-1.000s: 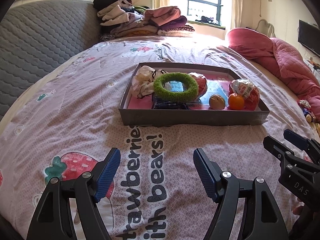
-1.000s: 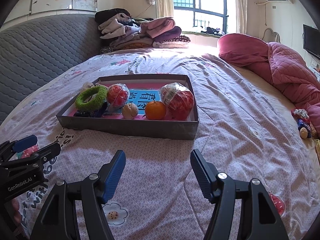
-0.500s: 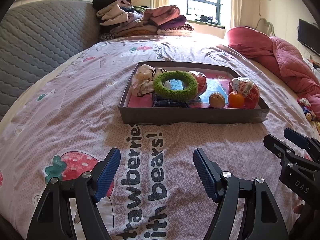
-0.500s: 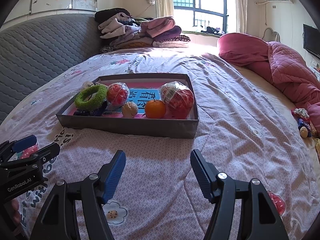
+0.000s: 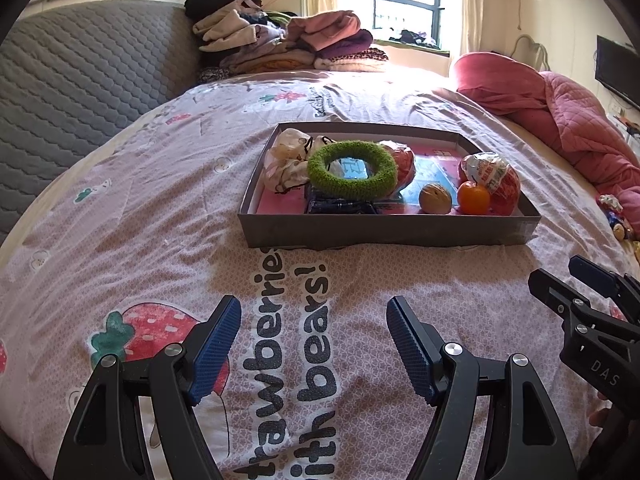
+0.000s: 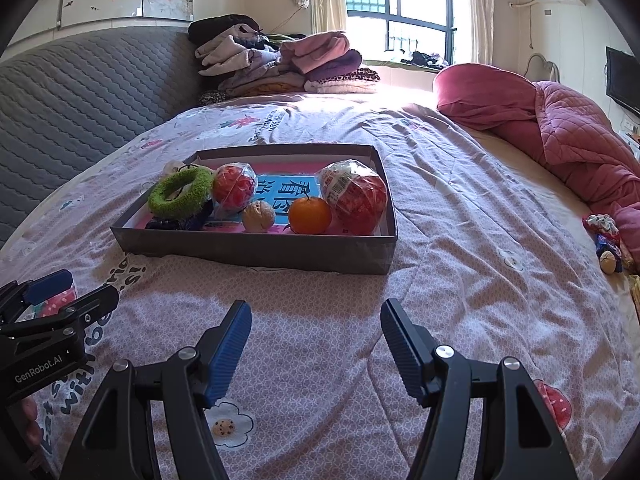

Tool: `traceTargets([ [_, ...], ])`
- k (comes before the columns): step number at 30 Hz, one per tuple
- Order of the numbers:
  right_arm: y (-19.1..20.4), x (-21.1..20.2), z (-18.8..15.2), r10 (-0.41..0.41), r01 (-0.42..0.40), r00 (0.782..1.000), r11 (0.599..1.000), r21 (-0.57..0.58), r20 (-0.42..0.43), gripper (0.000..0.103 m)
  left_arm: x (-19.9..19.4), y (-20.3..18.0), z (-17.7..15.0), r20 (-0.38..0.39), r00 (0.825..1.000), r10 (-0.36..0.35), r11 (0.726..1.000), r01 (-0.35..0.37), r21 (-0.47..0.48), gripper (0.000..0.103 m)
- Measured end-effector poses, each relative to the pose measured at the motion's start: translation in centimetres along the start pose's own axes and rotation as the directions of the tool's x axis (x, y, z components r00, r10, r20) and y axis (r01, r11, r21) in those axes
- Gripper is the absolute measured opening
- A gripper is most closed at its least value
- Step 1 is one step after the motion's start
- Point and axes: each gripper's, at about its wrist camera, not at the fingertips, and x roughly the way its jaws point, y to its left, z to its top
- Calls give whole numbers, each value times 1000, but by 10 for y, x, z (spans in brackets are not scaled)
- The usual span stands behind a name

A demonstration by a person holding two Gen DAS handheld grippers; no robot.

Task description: Organize objects

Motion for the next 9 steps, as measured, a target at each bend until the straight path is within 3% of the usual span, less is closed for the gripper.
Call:
traceTargets([
  [9, 0, 0, 0, -3, 3, 1000, 1000, 3, -1, 67, -4, 1, 0, 11, 1000, 0, 1000, 0, -6, 76],
])
